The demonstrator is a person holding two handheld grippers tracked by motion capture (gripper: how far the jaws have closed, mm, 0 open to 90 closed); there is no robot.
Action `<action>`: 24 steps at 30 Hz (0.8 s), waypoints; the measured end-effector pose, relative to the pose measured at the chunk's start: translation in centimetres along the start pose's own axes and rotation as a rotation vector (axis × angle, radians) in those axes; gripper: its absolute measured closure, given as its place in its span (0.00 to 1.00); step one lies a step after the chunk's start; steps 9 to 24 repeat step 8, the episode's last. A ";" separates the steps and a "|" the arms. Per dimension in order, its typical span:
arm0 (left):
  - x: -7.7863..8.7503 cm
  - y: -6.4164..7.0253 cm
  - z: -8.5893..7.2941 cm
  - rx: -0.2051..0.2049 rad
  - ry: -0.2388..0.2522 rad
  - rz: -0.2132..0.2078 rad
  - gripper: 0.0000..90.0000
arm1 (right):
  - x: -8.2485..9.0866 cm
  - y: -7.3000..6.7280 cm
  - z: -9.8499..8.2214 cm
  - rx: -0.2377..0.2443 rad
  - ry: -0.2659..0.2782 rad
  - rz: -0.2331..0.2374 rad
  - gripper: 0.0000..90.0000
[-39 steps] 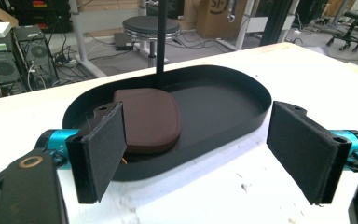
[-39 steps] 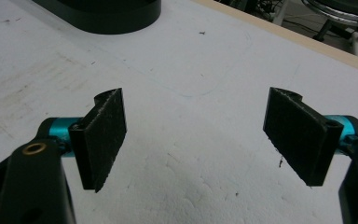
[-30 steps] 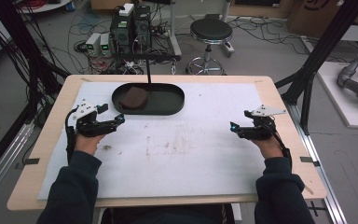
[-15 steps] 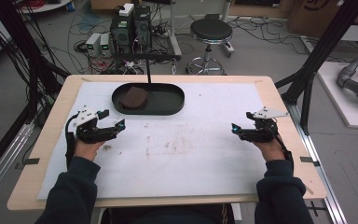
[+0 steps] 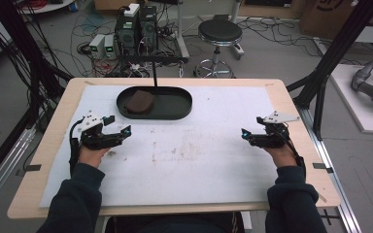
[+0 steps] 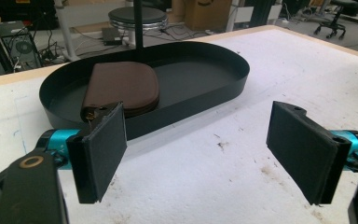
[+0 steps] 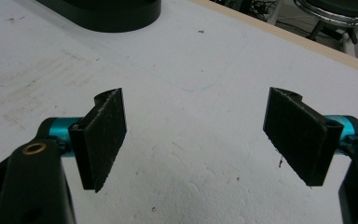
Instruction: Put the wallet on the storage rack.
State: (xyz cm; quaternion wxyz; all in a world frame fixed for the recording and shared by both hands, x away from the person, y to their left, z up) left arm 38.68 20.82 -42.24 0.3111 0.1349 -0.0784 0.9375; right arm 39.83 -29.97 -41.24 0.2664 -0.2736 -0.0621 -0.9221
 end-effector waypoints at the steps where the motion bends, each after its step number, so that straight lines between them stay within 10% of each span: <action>1: 0.0 0.0 0.0 0.002 0.000 0.002 0.22 | 0.0 0.0 0.0 0.001 -0.001 -0.002 0.24; 24: 0.0 -0.3 -0.1 0.008 0.001 0.009 0.22 | -0.1 0.3 0.0 -0.006 -0.002 -0.001 0.24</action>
Point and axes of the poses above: each handheld gripper's, and its own axes: x roughly backward along the jaws, z roughly out of its top, y roughly to its right, the point moved 4 cm from there along -x, roughly forward along the jaws, and after that the axes turned 8 degrees about -x, right-handed, at the moved point
